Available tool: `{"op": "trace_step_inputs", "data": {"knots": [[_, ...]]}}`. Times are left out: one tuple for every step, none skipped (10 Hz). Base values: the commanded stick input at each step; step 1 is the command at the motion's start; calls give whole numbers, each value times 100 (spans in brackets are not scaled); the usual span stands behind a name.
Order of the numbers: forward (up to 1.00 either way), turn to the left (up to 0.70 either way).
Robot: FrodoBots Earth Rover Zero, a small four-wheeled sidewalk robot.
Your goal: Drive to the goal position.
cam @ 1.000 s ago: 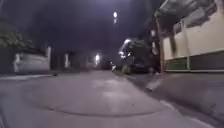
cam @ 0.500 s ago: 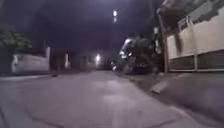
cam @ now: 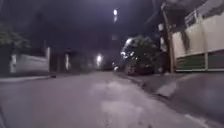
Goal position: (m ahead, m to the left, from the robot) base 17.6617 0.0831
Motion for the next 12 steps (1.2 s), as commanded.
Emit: {"op": "trace_step_inputs", "data": {"knots": [[70,0],[70,0],[70,0],[70,0],[70,0],[70,0],[70,0],[70,0],[70,0],[70,0],[70,0],[70,0]]}}
